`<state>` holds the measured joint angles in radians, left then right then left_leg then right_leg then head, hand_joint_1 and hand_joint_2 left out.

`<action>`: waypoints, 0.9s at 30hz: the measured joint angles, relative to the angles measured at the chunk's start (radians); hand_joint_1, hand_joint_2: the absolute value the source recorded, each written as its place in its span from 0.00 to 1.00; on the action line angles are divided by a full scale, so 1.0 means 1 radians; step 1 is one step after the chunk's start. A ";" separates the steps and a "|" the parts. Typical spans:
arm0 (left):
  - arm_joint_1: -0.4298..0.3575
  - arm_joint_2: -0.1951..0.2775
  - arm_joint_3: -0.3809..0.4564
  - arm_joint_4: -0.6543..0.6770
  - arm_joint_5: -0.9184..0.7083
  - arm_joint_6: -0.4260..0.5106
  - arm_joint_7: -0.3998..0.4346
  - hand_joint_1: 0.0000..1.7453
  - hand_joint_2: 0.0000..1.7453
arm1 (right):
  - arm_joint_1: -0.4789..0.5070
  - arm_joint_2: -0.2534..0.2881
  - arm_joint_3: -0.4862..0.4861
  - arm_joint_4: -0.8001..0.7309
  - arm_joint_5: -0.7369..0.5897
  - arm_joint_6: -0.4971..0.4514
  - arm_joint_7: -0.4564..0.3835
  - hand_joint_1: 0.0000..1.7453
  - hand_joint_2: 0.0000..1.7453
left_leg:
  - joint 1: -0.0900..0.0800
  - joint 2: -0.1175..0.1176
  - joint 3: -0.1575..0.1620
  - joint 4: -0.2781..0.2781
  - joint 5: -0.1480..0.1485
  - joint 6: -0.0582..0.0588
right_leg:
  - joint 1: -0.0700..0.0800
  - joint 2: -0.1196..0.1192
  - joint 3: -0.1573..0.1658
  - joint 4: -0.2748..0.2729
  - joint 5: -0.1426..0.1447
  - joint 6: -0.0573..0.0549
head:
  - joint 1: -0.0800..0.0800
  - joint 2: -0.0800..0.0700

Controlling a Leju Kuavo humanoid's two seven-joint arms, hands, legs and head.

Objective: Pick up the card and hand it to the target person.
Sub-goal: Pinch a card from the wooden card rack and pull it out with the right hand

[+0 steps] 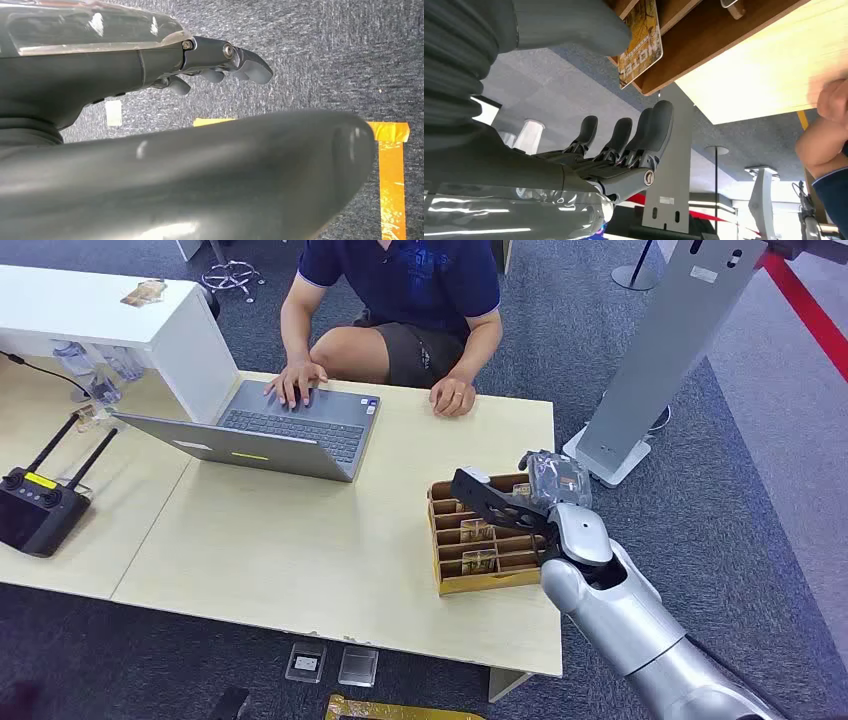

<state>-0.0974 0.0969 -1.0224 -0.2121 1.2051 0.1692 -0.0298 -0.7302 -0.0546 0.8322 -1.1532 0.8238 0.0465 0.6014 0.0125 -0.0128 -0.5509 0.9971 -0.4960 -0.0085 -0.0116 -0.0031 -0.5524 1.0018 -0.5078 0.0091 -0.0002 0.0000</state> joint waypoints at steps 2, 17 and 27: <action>0.000 0.000 0.000 0.000 0.001 0.000 0.000 0.00 0.00 | 0.000 0.001 0.001 0.000 0.000 -0.001 -0.001 0.44 1.00 | 0.000 0.000 0.000 0.000 0.000 0.000 | 0.000 0.000 0.000 0.000 0.000 0.000 | 0.000 0.000; 0.000 0.000 0.000 0.000 0.009 0.008 0.009 0.00 0.00 | 0.000 0.002 0.007 0.019 -0.006 -0.007 -0.014 0.44 1.00 | 0.000 0.000 0.000 0.000 0.000 0.000 | 0.000 0.000 0.000 0.000 0.000 0.000 | 0.000 0.000; 0.000 0.000 0.000 0.000 0.013 0.015 0.014 0.00 0.00 | 0.001 0.006 0.007 0.051 -0.010 -0.014 -0.026 0.45 1.00 | 0.000 0.000 0.000 0.000 0.000 0.000 | 0.000 0.000 0.000 0.000 0.000 0.000 | 0.000 0.000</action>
<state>-0.0973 0.0969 -1.0224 -0.2121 1.2177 0.1838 -0.0154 -0.7297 -0.0484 0.8392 -1.1017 0.8141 0.0330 0.5750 0.0125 -0.0127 -0.5509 0.9971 -0.4960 -0.0085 -0.0116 -0.0031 -0.5525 1.0018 -0.5078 0.0091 0.0002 0.0000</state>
